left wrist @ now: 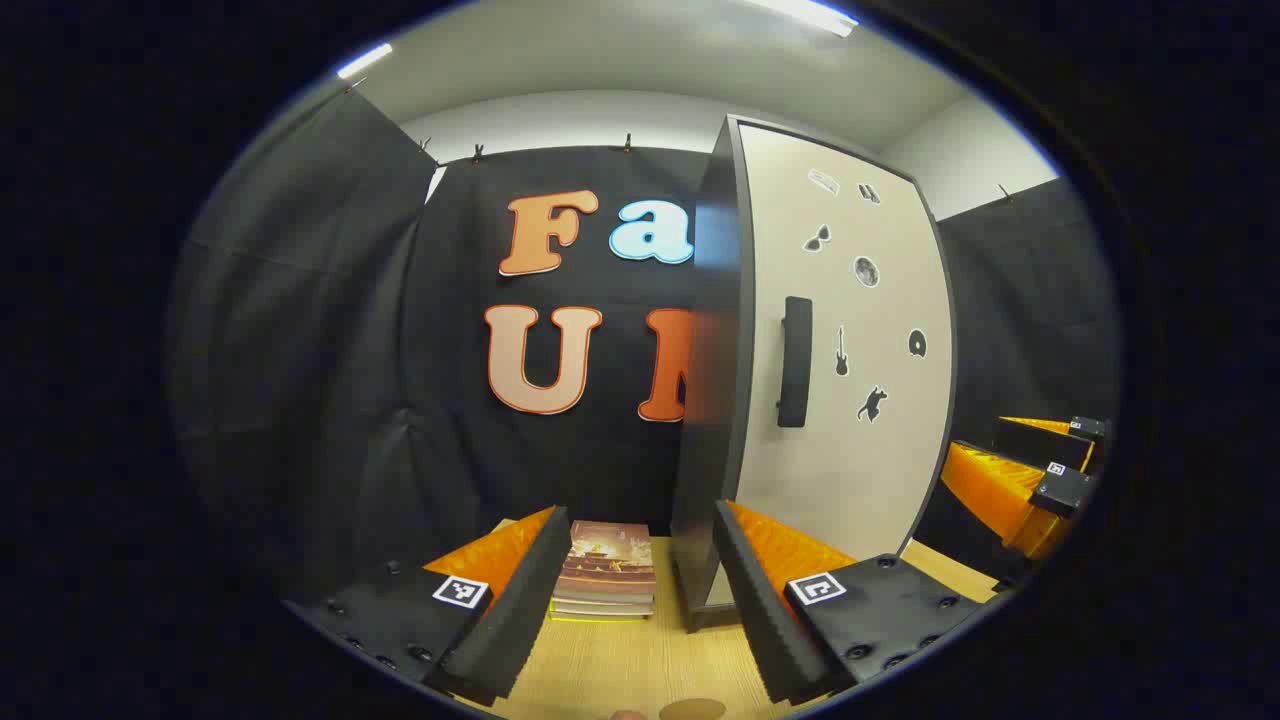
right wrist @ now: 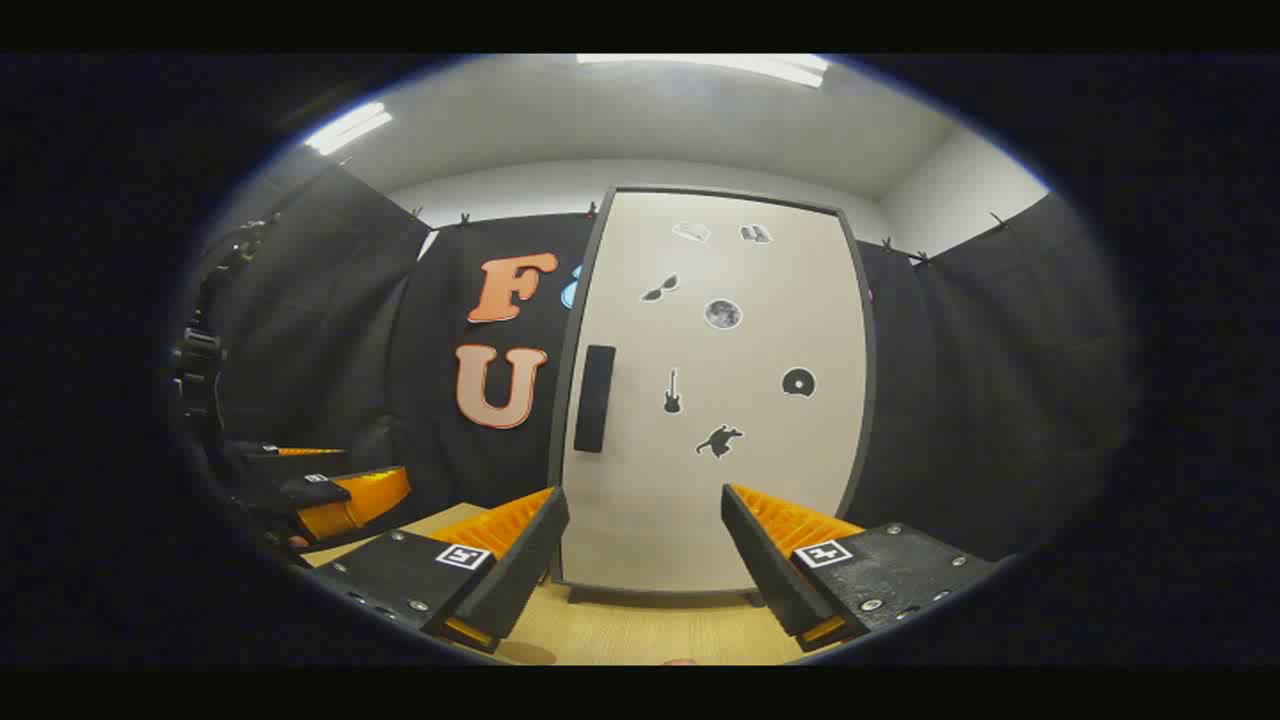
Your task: Open the cabinet door with the right hand, grasp the bottle in the cabinet with the left hand and place it on the coaster, then close the cabinet door with the right hand.
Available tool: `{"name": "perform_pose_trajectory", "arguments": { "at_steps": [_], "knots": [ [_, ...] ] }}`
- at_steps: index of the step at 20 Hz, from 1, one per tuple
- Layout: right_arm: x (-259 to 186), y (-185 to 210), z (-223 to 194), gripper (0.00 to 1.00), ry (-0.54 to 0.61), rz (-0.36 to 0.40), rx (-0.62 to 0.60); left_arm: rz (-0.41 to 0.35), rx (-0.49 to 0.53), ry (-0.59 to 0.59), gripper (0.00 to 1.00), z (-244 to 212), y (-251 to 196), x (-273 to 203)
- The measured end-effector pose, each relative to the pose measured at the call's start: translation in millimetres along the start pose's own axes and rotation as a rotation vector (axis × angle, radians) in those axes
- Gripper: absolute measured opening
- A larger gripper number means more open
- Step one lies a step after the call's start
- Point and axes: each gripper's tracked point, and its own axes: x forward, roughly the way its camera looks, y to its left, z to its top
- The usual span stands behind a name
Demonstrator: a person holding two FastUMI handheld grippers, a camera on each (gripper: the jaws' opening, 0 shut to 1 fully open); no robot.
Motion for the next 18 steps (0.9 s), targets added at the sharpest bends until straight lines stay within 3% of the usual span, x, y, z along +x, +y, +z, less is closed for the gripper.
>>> {"name": "perform_pose_trajectory", "arguments": {
  "at_steps": [9, 18],
  "knots": [
    [30, 37, 7, 0.95, -0.016, 0.011, -0.041, 0.015, -0.016, -0.003, 0.93, 8, 40, 18],
    [55, 53, -2, 0.95, 0.02, 0.003, 0.012, -0.008, 0.026, 0.003, 0.93, 6, 50, 20]
  ]
}}
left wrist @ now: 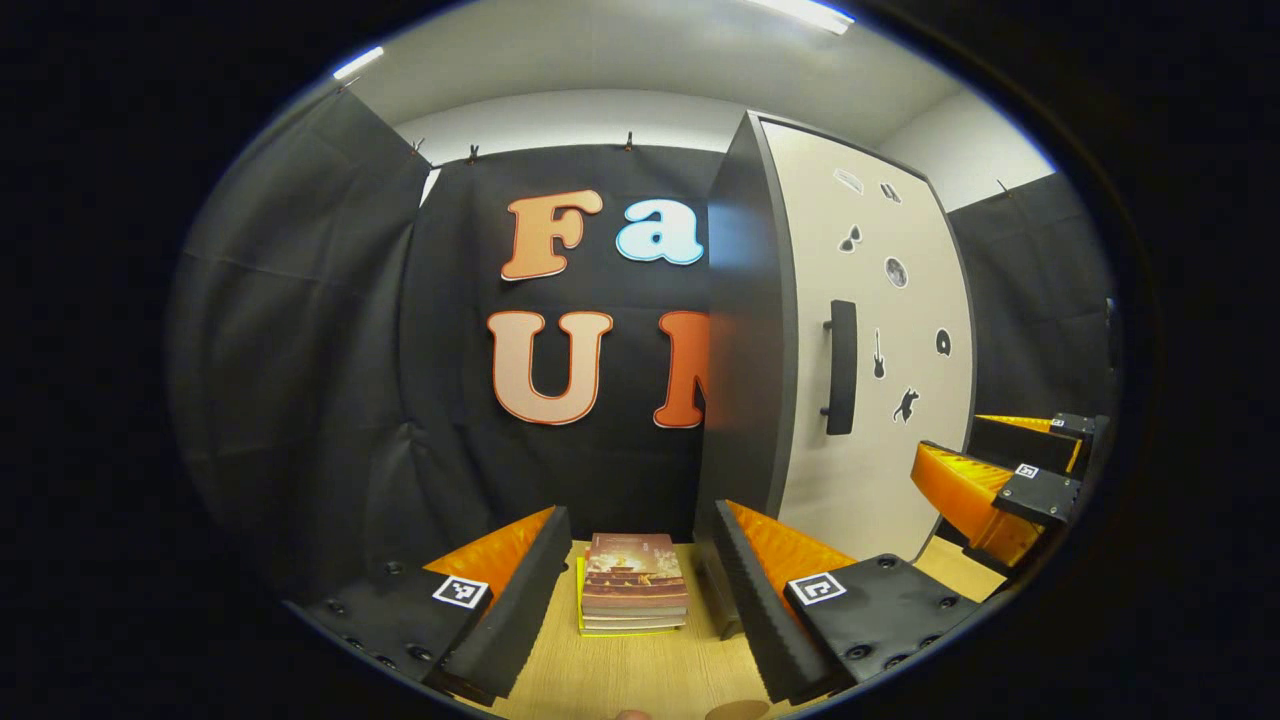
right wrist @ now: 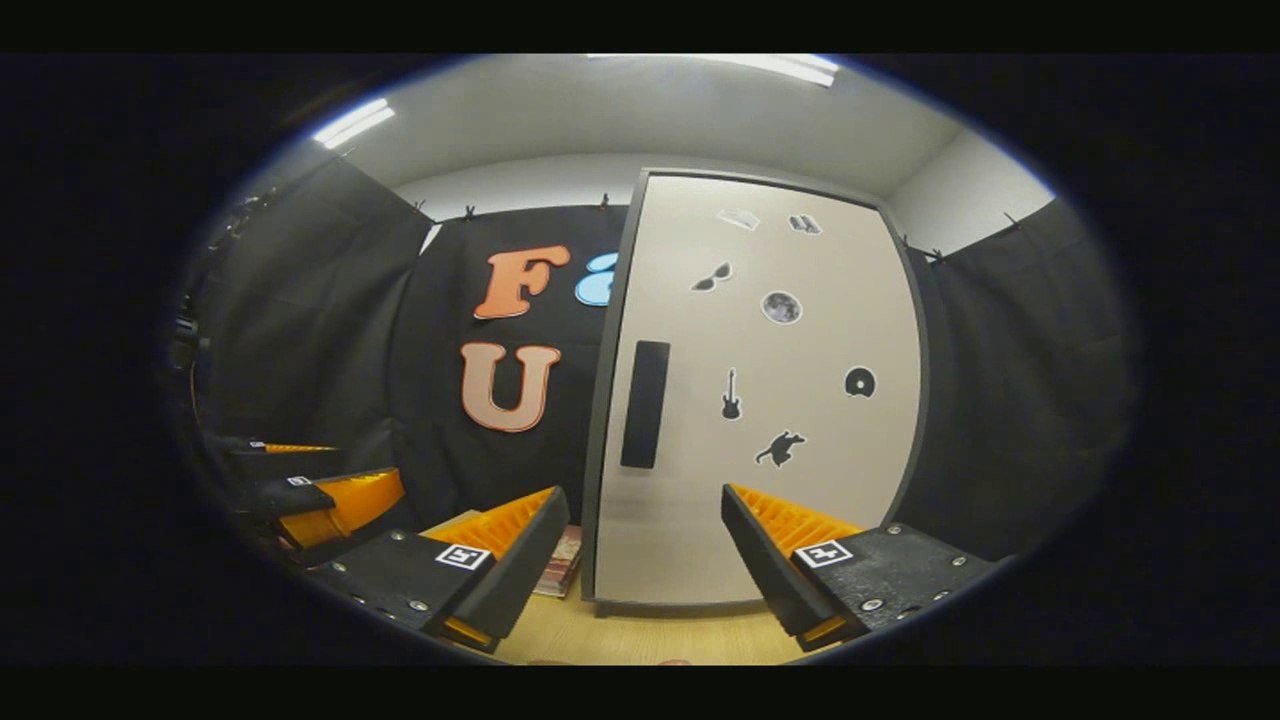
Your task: Open the cabinet door with the right hand, grasp the bottle in the cabinet with the left hand and place it on the coaster, then close the cabinet door with the right hand.
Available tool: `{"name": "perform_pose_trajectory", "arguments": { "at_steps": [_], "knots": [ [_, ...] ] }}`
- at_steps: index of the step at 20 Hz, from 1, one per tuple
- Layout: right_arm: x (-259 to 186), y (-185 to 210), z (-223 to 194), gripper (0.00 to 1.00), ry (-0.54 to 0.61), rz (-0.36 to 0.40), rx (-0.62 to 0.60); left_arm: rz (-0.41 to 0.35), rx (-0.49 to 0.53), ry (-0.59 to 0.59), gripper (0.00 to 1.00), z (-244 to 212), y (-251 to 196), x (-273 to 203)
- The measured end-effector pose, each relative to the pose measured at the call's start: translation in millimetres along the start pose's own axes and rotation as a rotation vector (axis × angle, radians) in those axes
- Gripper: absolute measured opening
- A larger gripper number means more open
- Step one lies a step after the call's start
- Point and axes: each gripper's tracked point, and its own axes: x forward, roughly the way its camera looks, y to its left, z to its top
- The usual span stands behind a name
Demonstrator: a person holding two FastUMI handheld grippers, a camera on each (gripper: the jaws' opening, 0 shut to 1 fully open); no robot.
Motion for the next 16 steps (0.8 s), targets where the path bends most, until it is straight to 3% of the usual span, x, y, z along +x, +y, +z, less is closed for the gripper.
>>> {"name": "perform_pose_trajectory", "arguments": {
  "at_steps": [13, 14, 16],
  "knots": [
    [102, 5, 27, 0.92, -0.023, 0.002, 0.03, 0.008, -0.024, 0.053, 0.93, -18, 19, 7],
    [109, 4, 25, 0.95, -0.013, -0.003, 0.038, 0.014, -0.022, 0.057, 0.93, -19, 23, 8],
    [126, 2, 22, 0.89, 0.0, -0.016, 0.046, 0.025, -0.019, 0.065, 0.93, -23, 30, 9]
  ]
}}
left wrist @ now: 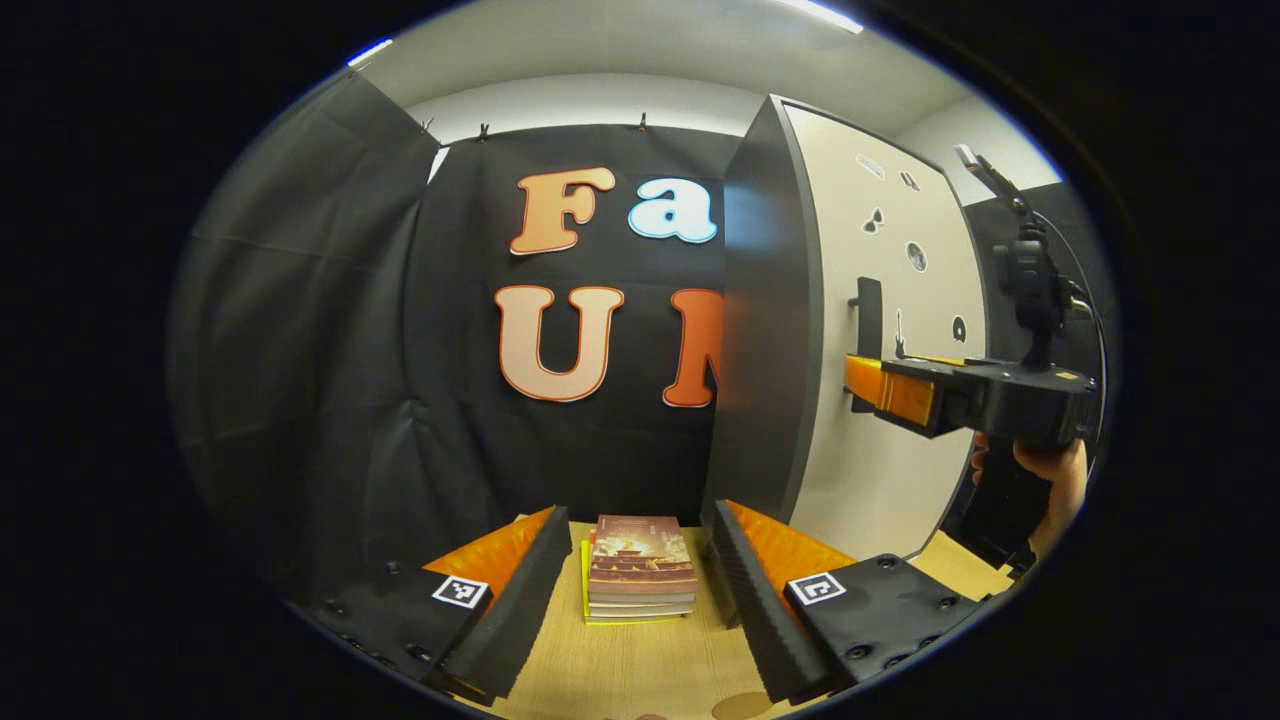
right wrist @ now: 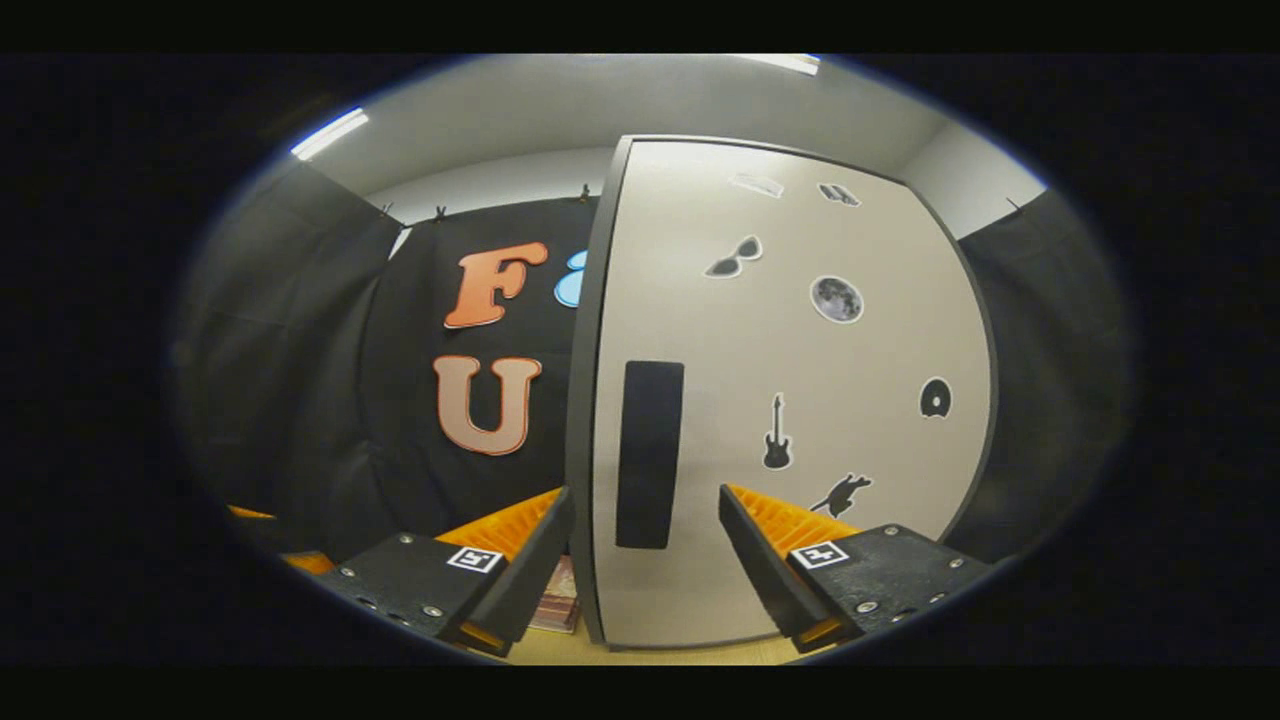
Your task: Open the cabinet door with the right hand, grasp the bottle in the cabinet with the left hand and place it on the coaster, then close the cabinet door with the right hand.
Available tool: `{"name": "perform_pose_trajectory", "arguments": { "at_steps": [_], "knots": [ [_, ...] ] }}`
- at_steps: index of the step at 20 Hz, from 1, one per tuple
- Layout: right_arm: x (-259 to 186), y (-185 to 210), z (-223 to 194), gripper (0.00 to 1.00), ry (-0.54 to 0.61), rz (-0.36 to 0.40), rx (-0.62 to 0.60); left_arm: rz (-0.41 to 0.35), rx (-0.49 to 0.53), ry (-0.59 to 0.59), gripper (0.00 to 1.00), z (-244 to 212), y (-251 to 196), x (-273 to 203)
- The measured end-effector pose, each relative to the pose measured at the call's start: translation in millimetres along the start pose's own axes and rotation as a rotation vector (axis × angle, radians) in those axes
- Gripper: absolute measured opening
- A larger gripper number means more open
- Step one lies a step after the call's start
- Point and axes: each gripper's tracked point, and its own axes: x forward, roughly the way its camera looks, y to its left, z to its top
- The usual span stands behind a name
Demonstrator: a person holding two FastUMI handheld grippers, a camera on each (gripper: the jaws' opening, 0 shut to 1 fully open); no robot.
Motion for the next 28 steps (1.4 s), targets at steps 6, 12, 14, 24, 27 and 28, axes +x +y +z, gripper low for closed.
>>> {"name": "perform_pose_trajectory", "arguments": {
  "at_steps": [6, 12, 14, 24, 27, 28],
  "knots": [
    [25, -4, -6, 0.68, 0.019, -0.04, 0.035, 0.012, -0.004, 0.014, 0.94, -7, 15, 9],
    [27, 0, -5, 0.34, 0.01, -0.075, 0.092, -0.007, -0.002, 0.008, 0.94, -10, 26, 19],
    [25, 0, -5, 0.27, 0.012, -0.088, 0.102, -0.019, -0.001, 0.009, 0.94, -12, 32, 22],
    [-18, -5, 4, 0.15, -0.005, -0.159, 0.076, -0.132, 0.034, -0.004, 0.92, -9, 21, 43],
    [-58, -21, 5, 0.15, -0.012, -0.157, 0.062, -0.169, 0.031, -0.003, 0.94, -10, -7, 25],
    [-70, -25, 5, 0.15, -0.011, -0.15, 0.062, -0.176, 0.027, -0.001, 0.94, -9, -17, 21]
  ]
}}
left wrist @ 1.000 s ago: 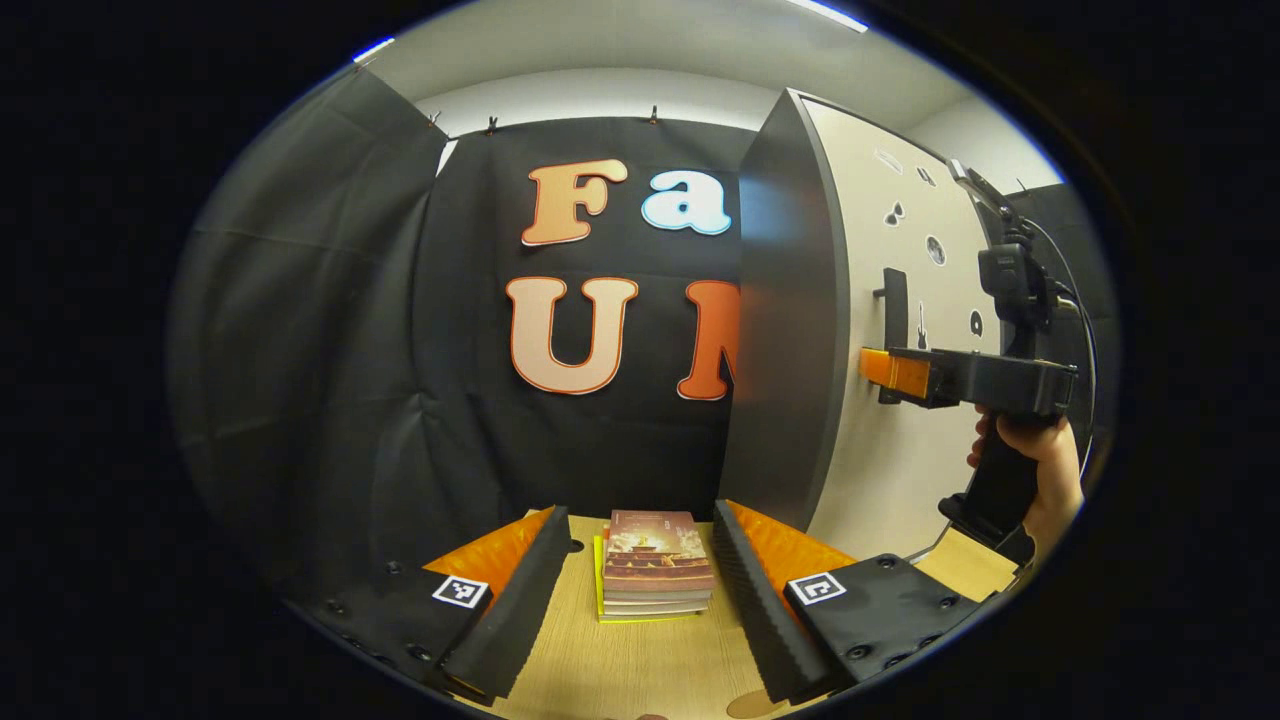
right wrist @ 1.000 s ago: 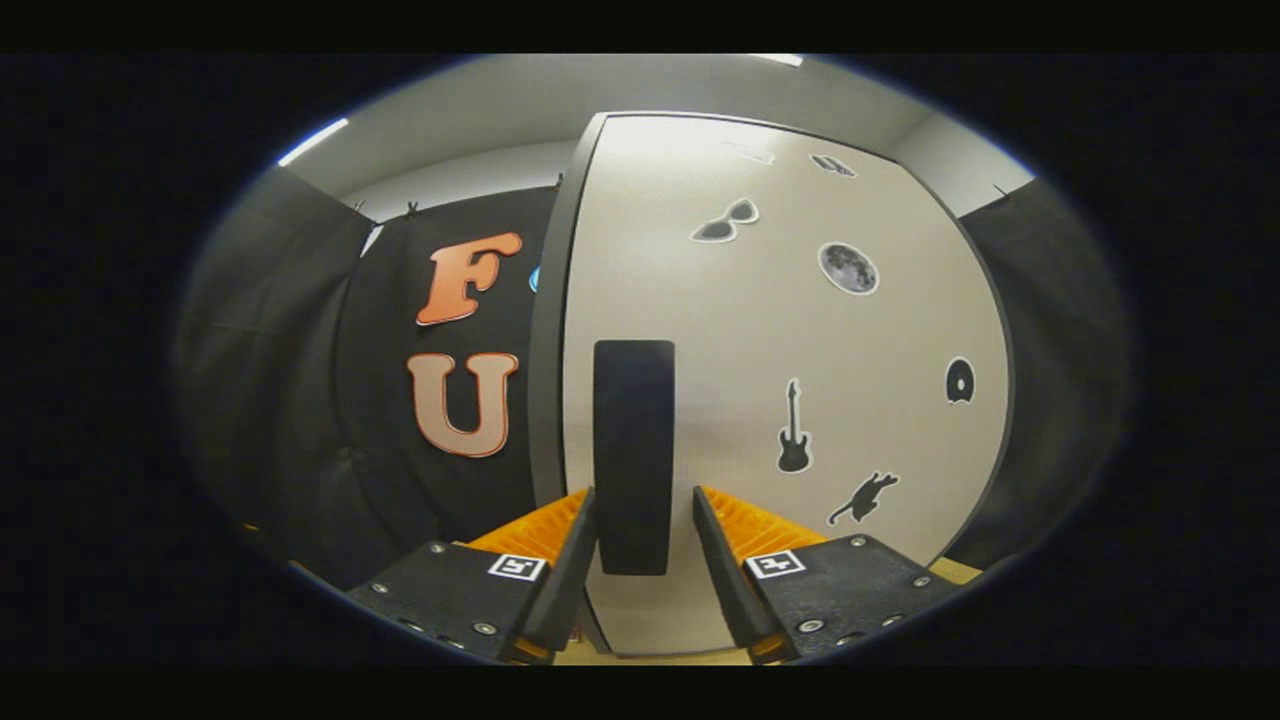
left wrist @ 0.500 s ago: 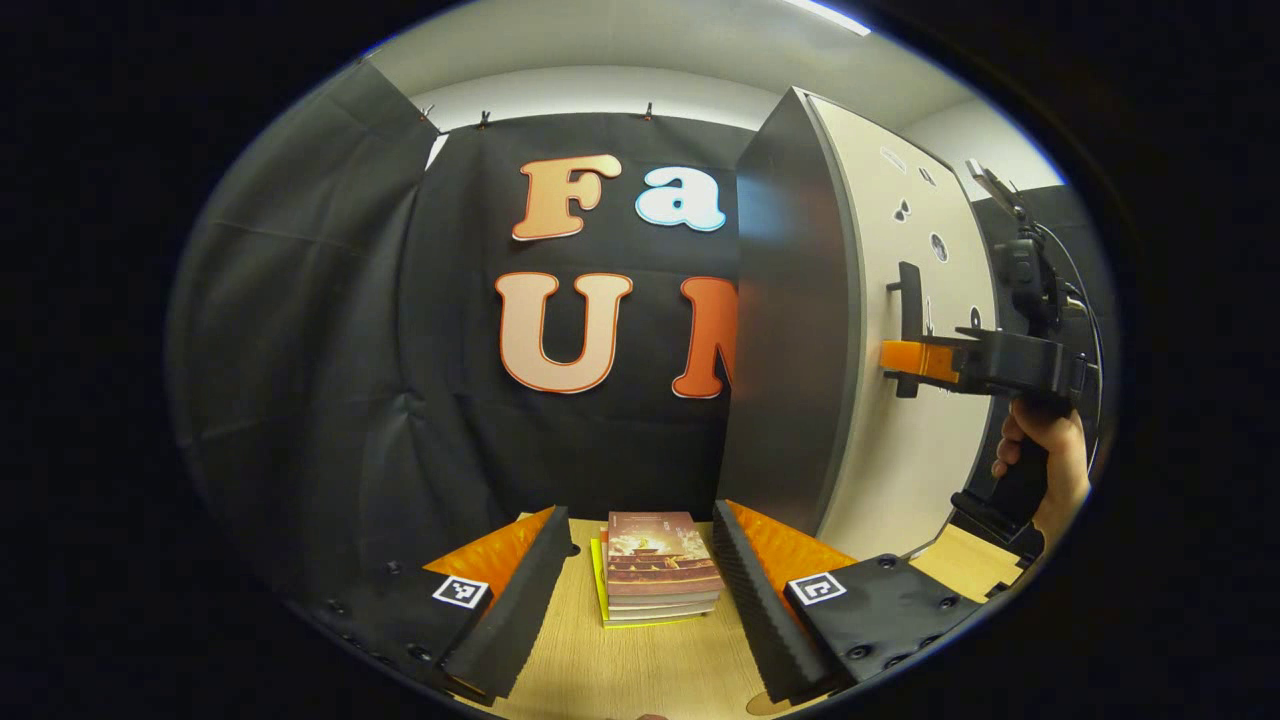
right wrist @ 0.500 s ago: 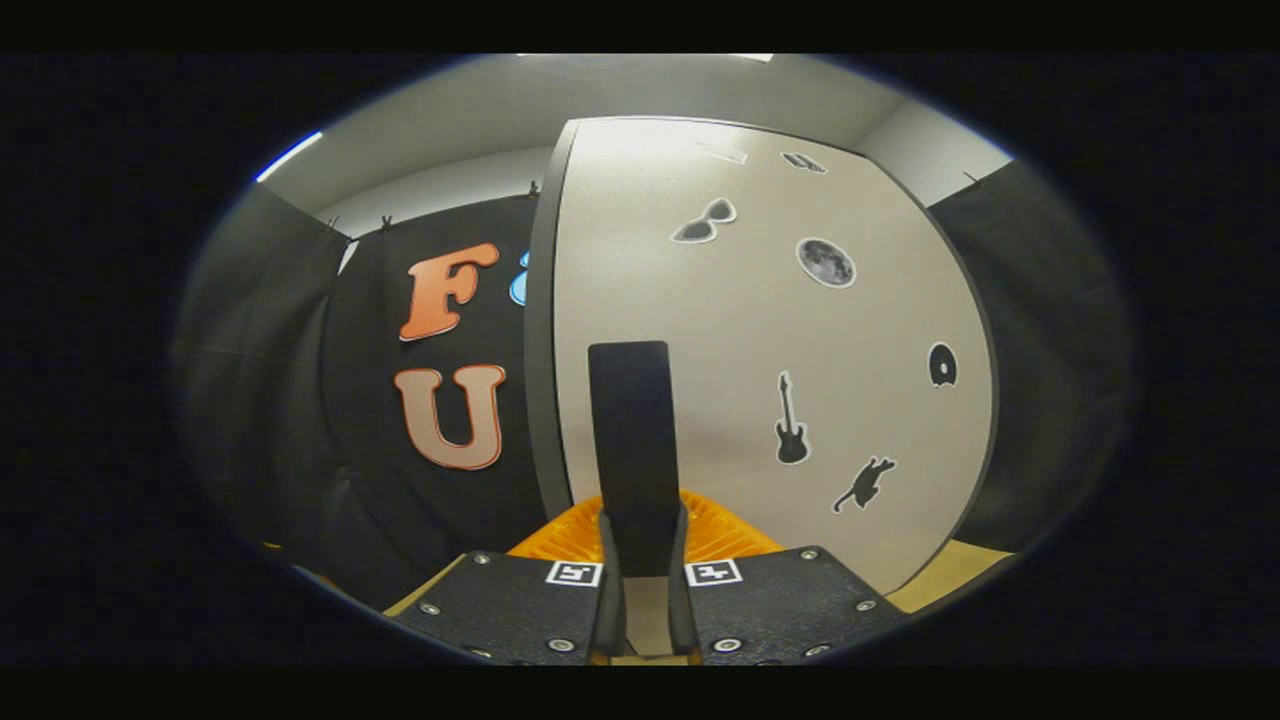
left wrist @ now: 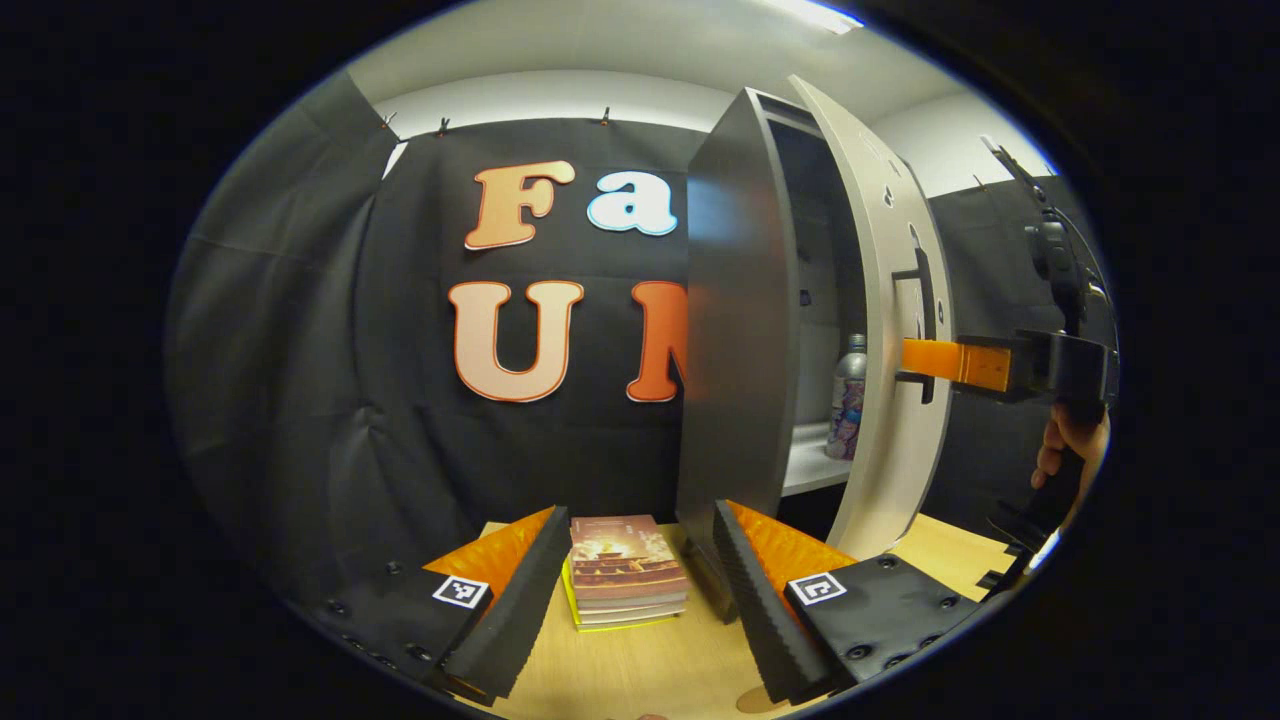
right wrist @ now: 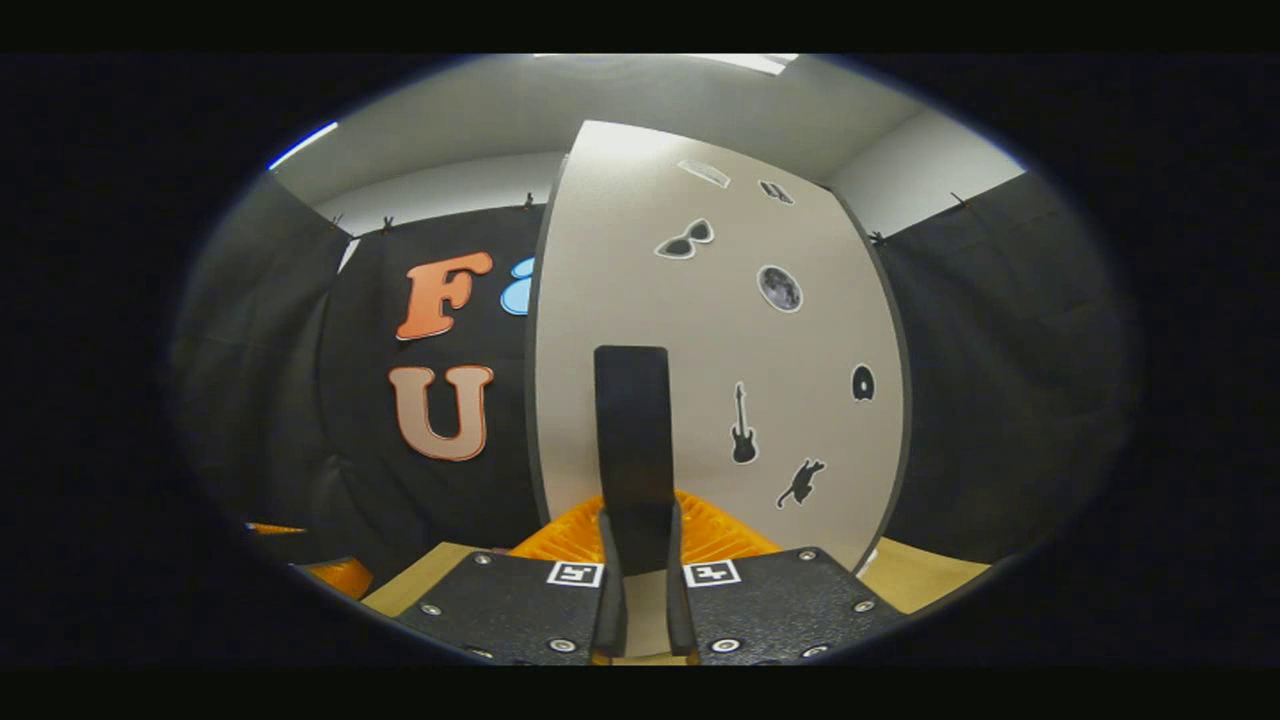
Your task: Open the cabinet door with the right hand, grasp the bottle in the cabinet with the left hand and place it on the coaster, then close the cabinet door with the right hand.
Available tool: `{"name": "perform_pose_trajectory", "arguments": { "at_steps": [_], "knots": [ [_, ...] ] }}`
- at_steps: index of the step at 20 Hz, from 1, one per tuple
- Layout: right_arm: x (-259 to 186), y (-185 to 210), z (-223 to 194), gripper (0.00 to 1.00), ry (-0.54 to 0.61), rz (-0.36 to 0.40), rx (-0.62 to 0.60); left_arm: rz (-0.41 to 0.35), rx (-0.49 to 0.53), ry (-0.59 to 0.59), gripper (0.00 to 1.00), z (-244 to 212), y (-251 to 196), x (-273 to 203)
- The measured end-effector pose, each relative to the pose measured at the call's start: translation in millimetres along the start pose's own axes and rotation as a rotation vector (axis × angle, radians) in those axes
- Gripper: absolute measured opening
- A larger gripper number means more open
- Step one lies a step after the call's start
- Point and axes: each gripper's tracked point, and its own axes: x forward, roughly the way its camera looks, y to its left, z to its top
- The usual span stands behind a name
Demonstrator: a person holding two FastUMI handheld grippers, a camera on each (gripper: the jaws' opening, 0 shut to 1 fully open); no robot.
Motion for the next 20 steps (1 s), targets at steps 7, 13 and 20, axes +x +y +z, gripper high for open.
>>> {"name": "perform_pose_trajectory", "arguments": {
  "at_steps": [7, 13, 20],
  "knots": [
    [-93, -67, 2, 0.15, 0.011, 0.076, 0.006, 0.028, -0.066, -0.003, 0.95, 2, -73, -35],
    [-120, -109, 15, 0.12, -0.002, 0.106, 0.027, 0.075, -0.063, -0.02, 0.92, 10, -139, -80],
    [-147, -205, 24, 0.07, -0.011, -0.006, 0.0, 0.054, -0.045, -0.044, 0.92, 20, -214, -105]
  ]
}}
